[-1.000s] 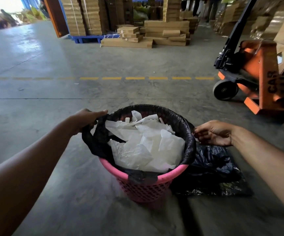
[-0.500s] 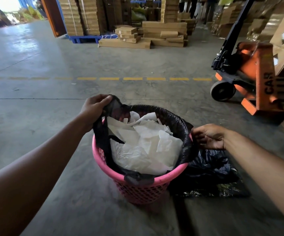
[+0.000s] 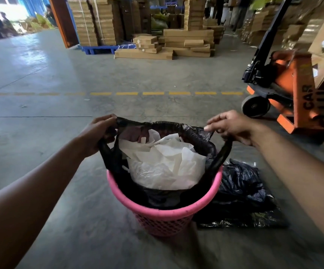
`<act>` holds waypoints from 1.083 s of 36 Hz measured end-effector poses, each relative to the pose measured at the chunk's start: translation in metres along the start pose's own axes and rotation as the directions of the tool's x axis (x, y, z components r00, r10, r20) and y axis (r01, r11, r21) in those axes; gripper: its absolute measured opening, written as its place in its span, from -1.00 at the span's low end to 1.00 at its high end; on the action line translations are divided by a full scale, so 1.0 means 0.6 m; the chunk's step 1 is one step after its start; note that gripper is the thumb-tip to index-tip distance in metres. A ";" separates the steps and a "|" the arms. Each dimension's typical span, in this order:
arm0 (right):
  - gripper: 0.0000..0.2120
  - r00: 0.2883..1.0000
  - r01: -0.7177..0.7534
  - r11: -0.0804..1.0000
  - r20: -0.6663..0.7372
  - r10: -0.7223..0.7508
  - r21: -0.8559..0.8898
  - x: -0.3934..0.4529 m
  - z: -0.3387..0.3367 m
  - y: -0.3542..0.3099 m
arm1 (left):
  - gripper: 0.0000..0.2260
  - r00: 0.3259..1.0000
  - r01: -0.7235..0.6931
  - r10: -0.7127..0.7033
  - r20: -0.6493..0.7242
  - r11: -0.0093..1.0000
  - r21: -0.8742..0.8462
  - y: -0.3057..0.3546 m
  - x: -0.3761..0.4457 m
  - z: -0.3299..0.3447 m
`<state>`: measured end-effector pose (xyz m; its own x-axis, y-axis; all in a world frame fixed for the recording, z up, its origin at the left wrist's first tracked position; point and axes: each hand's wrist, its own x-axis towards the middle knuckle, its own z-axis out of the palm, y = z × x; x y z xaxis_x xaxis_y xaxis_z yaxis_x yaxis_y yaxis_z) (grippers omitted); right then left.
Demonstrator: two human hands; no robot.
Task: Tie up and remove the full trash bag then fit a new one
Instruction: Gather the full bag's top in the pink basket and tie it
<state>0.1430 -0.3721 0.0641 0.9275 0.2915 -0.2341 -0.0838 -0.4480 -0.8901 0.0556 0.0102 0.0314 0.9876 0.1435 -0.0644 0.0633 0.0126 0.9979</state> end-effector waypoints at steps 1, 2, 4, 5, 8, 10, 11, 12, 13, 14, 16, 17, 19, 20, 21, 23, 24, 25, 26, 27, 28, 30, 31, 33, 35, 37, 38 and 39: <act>-0.80 0.998 -0.003 0.980 -0.055 -0.008 -0.201 0.000 0.001 0.003 | -0.87 1.000 -0.003 0.003 -0.019 1.000 0.021 0.001 0.002 0.000; -0.82 0.995 -0.008 0.936 -0.100 -0.029 -0.351 0.001 0.004 0.005 | -0.87 0.999 0.005 0.000 -0.054 0.995 0.097 0.003 0.003 0.002; -0.86 0.987 -0.031 0.883 -0.153 -0.046 -0.468 0.005 0.018 0.012 | -0.80 0.992 0.048 -0.008 -0.125 0.946 0.320 0.004 0.006 0.009; -0.88 0.984 -0.038 0.884 -0.171 -0.048 -0.466 0.008 0.030 0.014 | -0.76 0.992 0.064 -0.011 -0.128 0.908 0.413 0.002 0.009 0.013; -0.85 0.981 0.011 0.996 -0.190 -0.027 -0.087 0.026 0.069 0.017 | -0.76 0.993 0.078 -0.026 -0.116 0.879 0.470 0.001 0.007 0.044; -0.82 0.986 0.069 0.959 -0.168 -0.022 0.276 0.032 0.083 0.011 | -0.78 0.990 0.066 -0.021 -0.142 0.946 0.318 0.005 0.005 0.068; -0.83 0.986 0.097 0.921 -0.162 -0.038 0.377 0.033 0.084 0.008 | -0.80 0.988 0.044 -0.014 -0.153 0.980 0.196 0.010 0.005 0.078; -0.84 0.986 0.123 0.887 -0.156 -0.059 0.445 0.033 0.080 0.006 | -0.83 0.986 0.025 -0.013 -0.165 0.997 0.070 0.018 0.005 0.083; -0.85 0.987 0.140 0.859 -0.138 -0.082 0.493 0.029 0.073 0.004 | -0.86 0.986 0.014 -0.019 -0.166 1.000 -0.027 0.025 0.006 0.081; -0.84 0.988 0.148 0.843 -0.111 -0.105 0.518 0.024 0.062 0.005 | -0.89 0.989 0.016 -0.030 -0.148 0.995 -0.096 0.035 0.004 0.075; -0.85 0.988 0.147 0.845 -0.042 -0.146 0.515 0.012 0.034 0.015 | -0.89 0.998 0.031 -0.038 -0.056 0.992 -0.120 0.051 -0.002 0.049; -0.88 0.988 0.138 0.856 -0.008 -0.155 0.497 0.003 0.017 0.023 | -0.85 0.999 0.036 -0.037 -0.014 0.995 -0.093 0.057 -0.009 0.033; -0.95 0.988 0.119 0.899 0.037 -0.149 0.421 -0.012 -0.020 0.047 | -0.75 0.999 0.053 -0.053 0.001 0.998 0.033 0.061 -0.022 0.000; -0.89 0.989 0.110 0.922 0.049 -0.137 0.371 -0.018 -0.037 0.060 | -0.70 0.998 0.069 -0.068 -0.017 0.989 0.130 0.058 -0.030 -0.016; -0.74 0.992 0.090 0.947 0.060 -0.114 0.309 -0.025 -0.051 0.073 | -0.67 0.995 0.094 -0.087 -0.039 0.966 0.242 0.052 -0.038 -0.032; -0.50 0.996 0.021 0.989 0.083 -0.033 0.149 -0.036 -0.071 0.097 | -0.72 0.981 0.195 -0.180 -0.074 0.888 0.416 0.034 -0.055 -0.070; -0.47 0.993 -0.034 0.998 0.117 0.027 0.056 -0.044 -0.076 0.107 | -0.77 0.964 0.259 -0.255 -0.072 0.846 0.466 0.027 -0.067 -0.085; -0.45 0.981 -0.096 0.995 0.164 0.101 -0.042 -0.049 -0.081 0.116 | -0.81 0.940 0.316 -0.337 -0.050 0.808 0.496 0.020 -0.078 -0.098; -0.42 0.962 -0.146 0.979 0.210 0.174 -0.141 -0.055 -0.081 0.123 | -0.83 0.912 0.359 -0.409 -0.024 0.770 0.528 0.017 -0.090 -0.106; -0.39 0.940 -0.180 0.958 0.248 0.235 -0.222 -0.056 -0.082 0.127 | -0.84 0.888 0.380 -0.460 0.004 0.740 0.555 0.016 -0.098 -0.111; -0.39 0.920 -0.198 0.941 0.278 0.275 -0.274 -0.060 -0.080 0.126 | -0.85 0.875 0.387 -0.484 0.026 0.729 0.565 0.017 -0.106 -0.114; -0.48 0.913 -0.201 0.940 0.295 0.282 -0.277 -0.066 -0.077 0.112 | -0.83 0.881 0.383 -0.470 0.058 0.780 0.494 0.025 -0.116 -0.121; -0.57 0.927 -0.180 0.957 0.286 0.243 -0.229 -0.069 -0.076 0.099 | -0.70 0.901 0.370 -0.429 0.065 0.838 0.400 0.030 -0.117 -0.126; -0.63 0.966 -0.140 0.990 0.219 0.137 -0.003 -0.075 -0.082 0.072 | -0.51 0.960 0.266 -0.274 0.055 0.956 0.121 0.038 -0.110 -0.137; -0.41 0.991 -0.069 0.961 0.127 0.036 0.266 -0.074 -0.086 0.054 | -0.54 0.990 0.132 -0.128 0.062 0.989 -0.060 0.050 -0.104 -0.128; -0.29 0.998 0.022 0.910 0.041 -0.043 0.413 -0.070 -0.077 0.044 | -0.62 0.987 0.094 -0.070 0.141 0.981 -0.169 0.062 -0.104 -0.091; -0.38 0.996 0.059 0.891 0.029 -0.080 0.451 -0.070 -0.066 0.037 | -0.65 0.982 0.085 -0.046 0.184 0.974 -0.211 0.066 -0.104 -0.069; -0.53 0.994 0.081 0.873 0.019 -0.103 0.481 -0.068 -0.051 0.031 | -0.65 0.976 0.077 -0.021 0.218 0.965 -0.251 0.066 -0.101 -0.046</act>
<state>0.1146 -0.4181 0.0693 0.9240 0.3524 -0.1486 -0.1733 0.0394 -0.9841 -0.0057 0.0293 0.0749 0.9936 -0.0756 -0.0835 0.1011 0.2713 0.9572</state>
